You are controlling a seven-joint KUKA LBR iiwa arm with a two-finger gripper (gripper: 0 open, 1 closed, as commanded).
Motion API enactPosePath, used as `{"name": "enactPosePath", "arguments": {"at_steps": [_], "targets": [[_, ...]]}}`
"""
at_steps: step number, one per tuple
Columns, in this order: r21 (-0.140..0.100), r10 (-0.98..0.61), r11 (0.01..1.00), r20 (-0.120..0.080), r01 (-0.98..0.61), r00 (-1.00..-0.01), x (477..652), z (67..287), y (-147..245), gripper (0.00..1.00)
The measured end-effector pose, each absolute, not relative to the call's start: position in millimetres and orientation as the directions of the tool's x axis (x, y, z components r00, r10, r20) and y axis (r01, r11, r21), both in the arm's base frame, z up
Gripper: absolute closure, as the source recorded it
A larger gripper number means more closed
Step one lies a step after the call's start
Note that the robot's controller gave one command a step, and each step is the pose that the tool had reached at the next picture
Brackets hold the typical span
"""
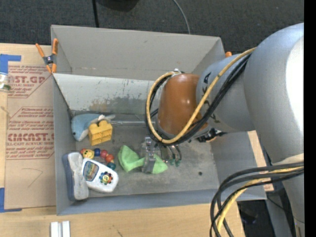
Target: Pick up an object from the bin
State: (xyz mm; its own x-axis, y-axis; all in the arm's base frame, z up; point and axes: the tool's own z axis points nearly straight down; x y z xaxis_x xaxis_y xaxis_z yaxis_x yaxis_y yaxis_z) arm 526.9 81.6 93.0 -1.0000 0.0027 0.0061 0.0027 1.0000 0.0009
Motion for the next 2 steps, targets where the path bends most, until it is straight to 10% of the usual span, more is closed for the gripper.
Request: {"name": "enactPosePath", "arguments": {"at_steps": [2], "targets": [[0.003, 0.002, 1.000, -0.003, 0.002, -1.000, 529.6, 136.2, 82.2, 1.00]]}}
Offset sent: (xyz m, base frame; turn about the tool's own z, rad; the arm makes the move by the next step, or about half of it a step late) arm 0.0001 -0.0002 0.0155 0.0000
